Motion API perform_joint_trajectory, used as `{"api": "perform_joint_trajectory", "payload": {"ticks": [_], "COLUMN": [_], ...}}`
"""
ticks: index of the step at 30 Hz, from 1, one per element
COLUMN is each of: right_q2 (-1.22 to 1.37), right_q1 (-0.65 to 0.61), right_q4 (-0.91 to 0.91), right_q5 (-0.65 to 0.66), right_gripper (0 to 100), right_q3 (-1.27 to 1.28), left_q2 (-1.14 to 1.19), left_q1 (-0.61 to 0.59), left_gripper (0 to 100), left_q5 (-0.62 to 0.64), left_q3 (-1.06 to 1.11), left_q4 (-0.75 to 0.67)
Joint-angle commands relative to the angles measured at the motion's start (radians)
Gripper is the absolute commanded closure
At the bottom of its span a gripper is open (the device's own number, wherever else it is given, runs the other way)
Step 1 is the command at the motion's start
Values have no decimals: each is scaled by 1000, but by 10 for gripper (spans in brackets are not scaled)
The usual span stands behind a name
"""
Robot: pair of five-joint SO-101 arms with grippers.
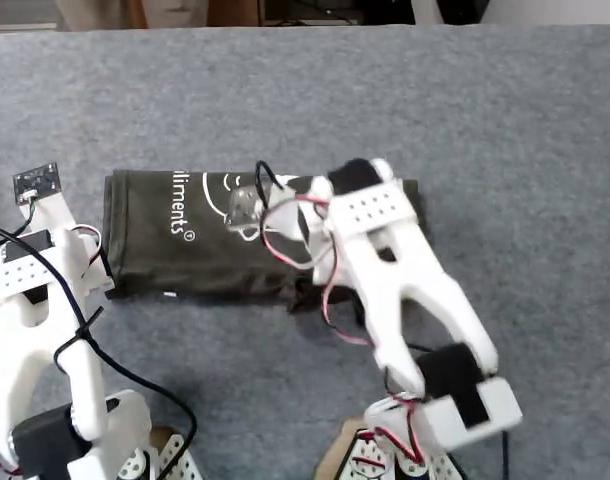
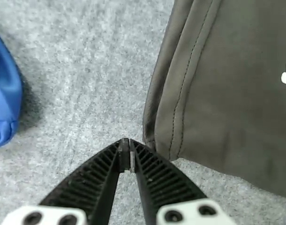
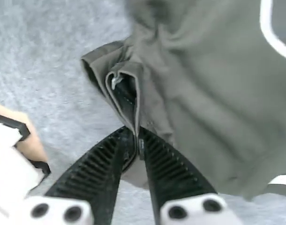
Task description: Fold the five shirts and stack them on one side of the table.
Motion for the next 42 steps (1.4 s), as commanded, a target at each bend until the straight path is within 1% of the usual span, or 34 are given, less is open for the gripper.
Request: {"api": "perform_joint_trajectory", "payload": {"ticks": [1,9,14,16,18,23,24,26,30,32,34,37,40,42], "right_q2": [128,429,556,602,639,662,653,625,512,430,338,214,116,76], "right_q1": [36,97,96,96,97,102,110,124,168,173,165,154,165,160], "right_q4": [26,92,150,178,192,213,230,258,269,269,265,207,106,44], "right_q5": [31,78,94,97,97,92,92,83,68,69,71,66,66,64], "right_gripper": [995,995,993,974,897,622,584,547,578,637,754,997,936,954], "right_q3": [-197,-582,-789,-852,-895,-947,-960,-980,-929,-826,-679,-450,-225,-99], "left_q2": [-31,-31,-31,-31,-31,-31,-31,-31,-31,-31,-31,-31,-24,-22], "left_q1": [-3,-6,-6,-5,-2,-2,-2,-5,-6,-6,-3,0,0,2], "left_gripper": [979,979,979,979,979,979,979,979,979,979,979,979,979,979], "left_q5": [-5,-5,-5,-5,-5,-5,-5,-5,-5,-5,-5,-5,-5,-3], "left_q3": [-9,-8,-6,-6,-6,-3,-3,-3,-2,-3,-3,-5,-8,-8], "left_q4": [-12,-8,-6,-6,-6,-6,-6,-6,-6,-6,-6,-8,-11,-12]}}
